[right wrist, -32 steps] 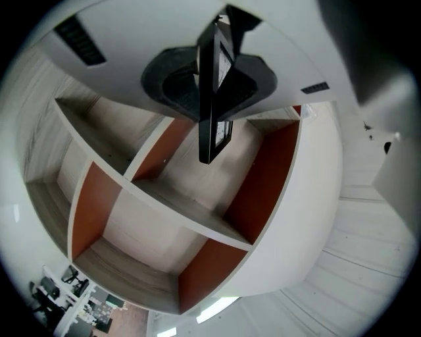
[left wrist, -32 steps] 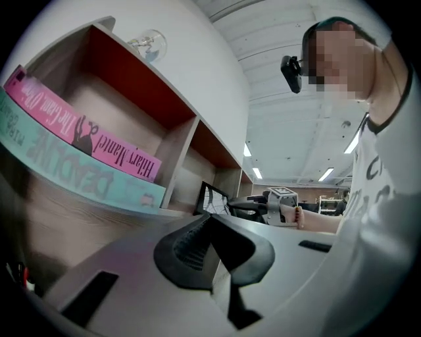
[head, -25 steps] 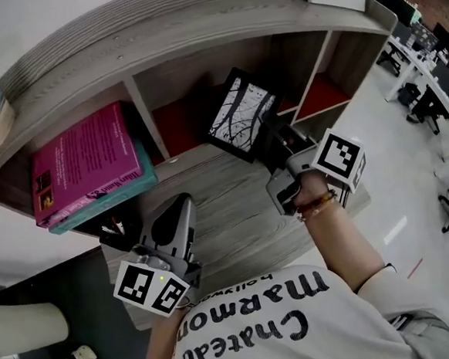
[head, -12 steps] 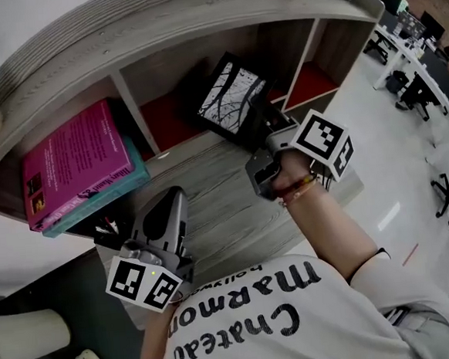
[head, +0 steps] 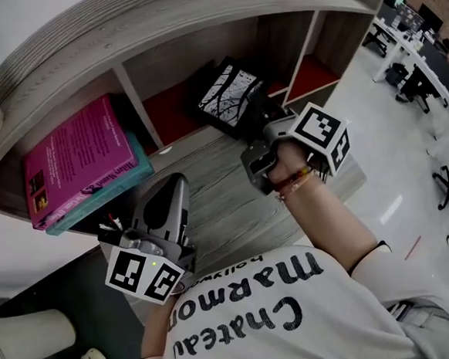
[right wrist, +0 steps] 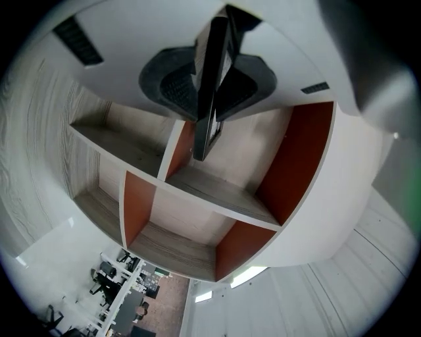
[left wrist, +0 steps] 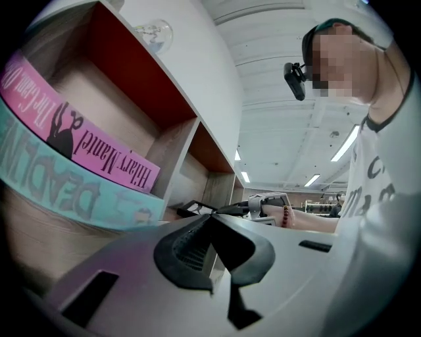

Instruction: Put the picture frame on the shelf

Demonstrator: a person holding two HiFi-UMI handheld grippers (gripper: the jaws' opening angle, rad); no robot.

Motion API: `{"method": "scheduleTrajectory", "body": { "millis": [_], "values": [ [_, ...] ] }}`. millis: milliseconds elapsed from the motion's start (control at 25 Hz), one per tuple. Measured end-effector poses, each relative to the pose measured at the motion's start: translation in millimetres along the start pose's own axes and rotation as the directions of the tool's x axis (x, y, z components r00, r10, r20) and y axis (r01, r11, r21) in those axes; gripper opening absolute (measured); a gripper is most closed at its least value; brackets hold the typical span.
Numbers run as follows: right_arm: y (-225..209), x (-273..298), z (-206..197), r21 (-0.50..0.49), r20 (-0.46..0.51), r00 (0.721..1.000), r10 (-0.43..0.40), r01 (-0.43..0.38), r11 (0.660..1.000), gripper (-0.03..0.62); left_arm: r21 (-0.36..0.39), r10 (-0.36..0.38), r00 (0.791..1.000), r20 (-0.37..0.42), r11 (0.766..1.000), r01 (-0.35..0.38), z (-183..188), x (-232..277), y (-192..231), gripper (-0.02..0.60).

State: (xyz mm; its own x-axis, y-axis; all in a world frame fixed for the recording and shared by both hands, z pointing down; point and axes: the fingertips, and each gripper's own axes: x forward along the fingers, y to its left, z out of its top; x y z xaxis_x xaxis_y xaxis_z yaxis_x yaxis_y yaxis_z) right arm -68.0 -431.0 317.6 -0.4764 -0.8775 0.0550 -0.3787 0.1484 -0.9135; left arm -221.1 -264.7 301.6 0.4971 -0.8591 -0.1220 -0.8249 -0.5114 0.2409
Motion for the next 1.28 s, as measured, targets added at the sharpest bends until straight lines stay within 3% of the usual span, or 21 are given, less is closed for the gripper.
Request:
{"method": "scheduleTrajectory", "body": {
  "millis": [280, 920, 1280],
  "values": [
    [-7, -1, -4, 0.063, 0.027, 1.000, -0.013, 0.011, 0.998, 0.083, 0.001, 0.012, 1.000, 0.002, 1.000, -0.012, 2, -3, 8, 0.017],
    [-12, 2, -6, 0.103, 0.089, 0.995, -0.053, 0.044, 0.994, 0.091, 0.002, 0.023, 1.000, -0.017, 1.000, -0.023, -1, -14, 17, 0.017],
    [-9, 1, -7, 0.034, 0.106, 0.990, -0.088, 0.085, 0.996, 0.097, -0.003, -0.002, 0.999, -0.045, 1.000, 0.002, -8, -17, 18, 0.017]
  ]
}}
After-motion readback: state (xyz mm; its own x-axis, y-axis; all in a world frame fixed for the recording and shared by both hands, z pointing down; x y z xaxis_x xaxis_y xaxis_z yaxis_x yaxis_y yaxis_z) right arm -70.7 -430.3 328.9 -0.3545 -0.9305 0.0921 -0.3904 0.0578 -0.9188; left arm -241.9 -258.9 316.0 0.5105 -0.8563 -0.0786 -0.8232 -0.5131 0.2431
